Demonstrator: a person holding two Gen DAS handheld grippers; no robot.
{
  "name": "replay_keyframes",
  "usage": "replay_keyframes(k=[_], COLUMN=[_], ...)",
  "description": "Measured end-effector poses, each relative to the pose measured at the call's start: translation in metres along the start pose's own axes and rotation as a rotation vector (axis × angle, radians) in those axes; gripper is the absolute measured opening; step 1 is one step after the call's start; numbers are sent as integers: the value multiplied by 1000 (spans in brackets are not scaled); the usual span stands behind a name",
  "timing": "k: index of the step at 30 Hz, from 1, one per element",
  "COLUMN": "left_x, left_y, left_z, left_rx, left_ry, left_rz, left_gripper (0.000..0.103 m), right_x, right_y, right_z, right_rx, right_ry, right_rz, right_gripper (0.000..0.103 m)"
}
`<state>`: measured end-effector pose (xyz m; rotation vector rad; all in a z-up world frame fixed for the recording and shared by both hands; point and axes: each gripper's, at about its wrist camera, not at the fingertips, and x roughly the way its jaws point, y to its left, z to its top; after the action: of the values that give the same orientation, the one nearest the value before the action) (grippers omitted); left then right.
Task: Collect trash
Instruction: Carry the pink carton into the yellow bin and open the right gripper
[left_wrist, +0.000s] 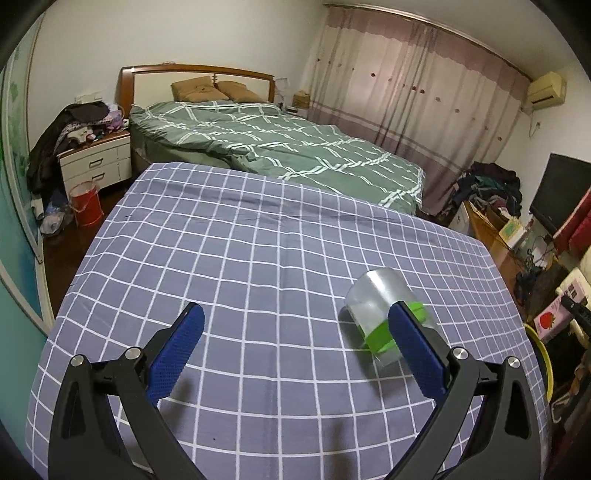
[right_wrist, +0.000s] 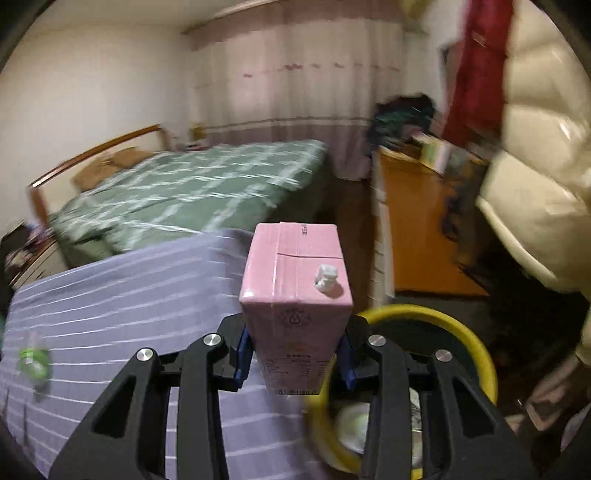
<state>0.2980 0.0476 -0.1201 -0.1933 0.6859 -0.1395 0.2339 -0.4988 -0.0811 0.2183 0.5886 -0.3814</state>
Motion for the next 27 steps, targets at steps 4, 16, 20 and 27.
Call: replay_keyframes(k=[4, 16, 20, 27], left_x=[1, 1, 2, 10], left_y=[-6, -19, -28, -38], left_z=[-2, -7, -10, -17], left_rx=[23, 86, 127, 174], left_ry=[6, 23, 43, 125], left_rz=[-16, -69, -102, -55], left_gripper=[98, 98, 98, 98], right_x=[20, 31, 11, -21], right_y=[-44, -61, -34, 29], right_z=[-7, -17, -5, 9], right_rx=[53, 145, 124, 89], right_ry=[46, 78, 29, -68], right_rz=[-91, -132, -59, 84], right_gripper=[36, 56, 62, 68])
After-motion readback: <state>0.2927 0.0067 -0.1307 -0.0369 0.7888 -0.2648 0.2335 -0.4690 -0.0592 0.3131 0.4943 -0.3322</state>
